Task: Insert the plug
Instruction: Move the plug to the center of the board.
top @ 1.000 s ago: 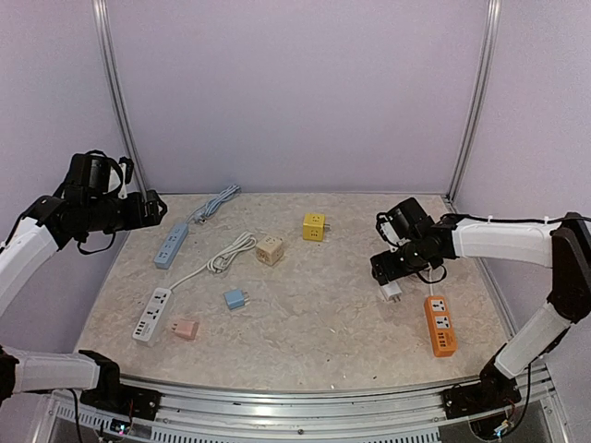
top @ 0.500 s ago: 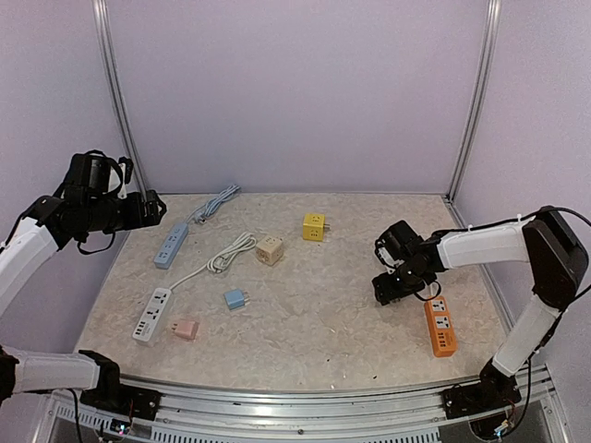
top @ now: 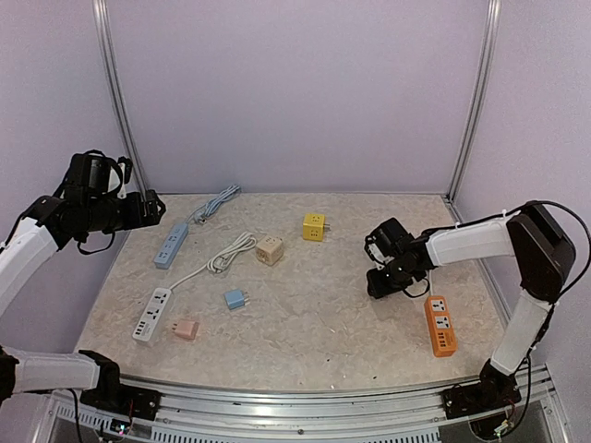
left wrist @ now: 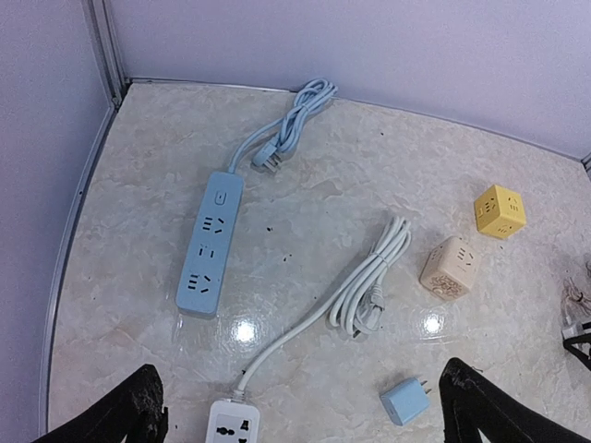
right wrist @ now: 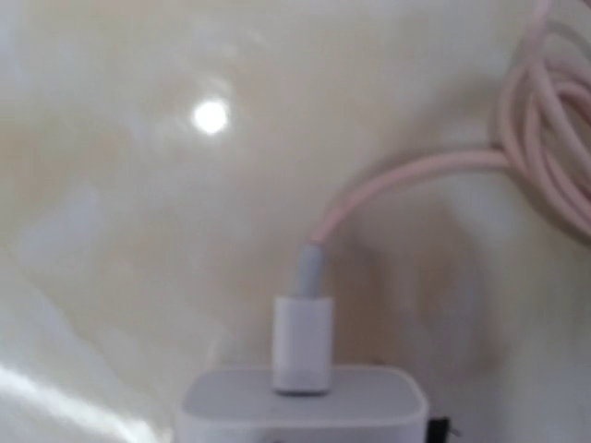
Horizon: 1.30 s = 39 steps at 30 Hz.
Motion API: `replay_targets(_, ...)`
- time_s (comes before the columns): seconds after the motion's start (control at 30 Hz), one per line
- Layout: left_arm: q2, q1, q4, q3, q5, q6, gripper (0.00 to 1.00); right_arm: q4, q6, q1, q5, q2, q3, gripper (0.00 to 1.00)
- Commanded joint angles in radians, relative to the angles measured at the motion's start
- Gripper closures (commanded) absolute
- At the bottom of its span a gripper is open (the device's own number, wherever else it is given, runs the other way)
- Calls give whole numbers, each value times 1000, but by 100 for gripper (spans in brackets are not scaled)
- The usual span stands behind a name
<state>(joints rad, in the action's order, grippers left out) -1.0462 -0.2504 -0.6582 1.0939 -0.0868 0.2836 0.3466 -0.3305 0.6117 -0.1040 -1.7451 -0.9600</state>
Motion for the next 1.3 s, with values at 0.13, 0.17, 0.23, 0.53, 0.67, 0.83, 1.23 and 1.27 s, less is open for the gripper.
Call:
replay_targets(0.13,12,-6,-2,-6,-10,-5,1,52,40,113,48,-334,-456,65)
replay_targets(0.17,12,-6,-2,-6,-12,-6,1,71,47,131,51,-410,-534,64)
replay_targets(0.23,13,-9,-4,-6,-14,-6,1,120,49,151,60,-521,-705,61)
replay_targets(0.53,25,-8,0,-10,-17,-11,1,179,42,179,47,-546,-814,15)
replay_targets(0.67,29,-8,2,-9,-11,-9,1,136,46,180,0,-312,-572,6)
replay_targets(0.83,29,-9,0,-6,-6,-5,1,158,-13,159,-119,-8,-284,4)
replay_targets(1.23,20,-14,-7,5,9,8,1,247,-446,73,-277,499,181,0)
replay_targets(1.27,20,-15,-7,6,9,8,1,250,-501,74,-276,521,213,0)
